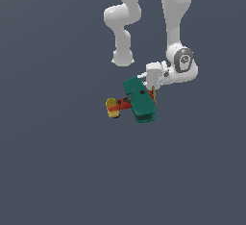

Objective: Pick up the object and move it to a goal position.

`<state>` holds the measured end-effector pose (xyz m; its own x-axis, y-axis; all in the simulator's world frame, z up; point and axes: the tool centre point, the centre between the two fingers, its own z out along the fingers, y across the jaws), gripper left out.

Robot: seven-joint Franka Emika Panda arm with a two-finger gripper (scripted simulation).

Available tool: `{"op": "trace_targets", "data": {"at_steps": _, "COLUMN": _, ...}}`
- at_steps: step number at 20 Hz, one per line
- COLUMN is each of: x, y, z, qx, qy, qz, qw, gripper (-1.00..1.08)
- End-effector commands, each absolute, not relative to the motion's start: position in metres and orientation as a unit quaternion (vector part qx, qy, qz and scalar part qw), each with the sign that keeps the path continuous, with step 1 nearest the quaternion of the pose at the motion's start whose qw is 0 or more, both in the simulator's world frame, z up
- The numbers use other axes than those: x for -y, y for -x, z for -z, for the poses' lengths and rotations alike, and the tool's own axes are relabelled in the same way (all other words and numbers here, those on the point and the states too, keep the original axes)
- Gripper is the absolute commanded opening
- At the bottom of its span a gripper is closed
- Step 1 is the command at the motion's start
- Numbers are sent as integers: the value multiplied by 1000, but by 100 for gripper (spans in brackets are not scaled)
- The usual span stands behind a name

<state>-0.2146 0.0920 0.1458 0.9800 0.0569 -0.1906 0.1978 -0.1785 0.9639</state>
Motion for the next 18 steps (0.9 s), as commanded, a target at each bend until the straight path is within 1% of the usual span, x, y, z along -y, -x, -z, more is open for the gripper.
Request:
{"op": "trace_targets", "data": {"at_steps": 1, "x": -82, "y": 215, "z": -144, "qx": -83, "qy": -765, "qz": 56, "qw": 636, "gripper": 28}}
{"op": "trace_targets", "data": {"at_steps": 5, "x": -72, "y": 215, "z": -142, "qx": -83, "qy": -765, "qz": 56, "qw": 636, "gripper": 28}}
{"op": "trace_targets", "data": {"at_steps": 10, "x": -72, "y": 214, "z": -142, "qx": -83, "qy": -765, "qz": 55, "qw": 636, "gripper": 28}}
{"op": "trace_targets", "data": {"at_steps": 11, "x": -72, "y": 214, "z": -142, "qx": -83, "qy": -765, "qz": 55, "qw": 636, "gripper": -100}}
{"op": "trace_targets", "data": {"at_steps": 18, "x": -72, "y": 214, "z": -142, "qx": -83, "qy": -765, "qz": 55, "qw": 636, "gripper": -100}}
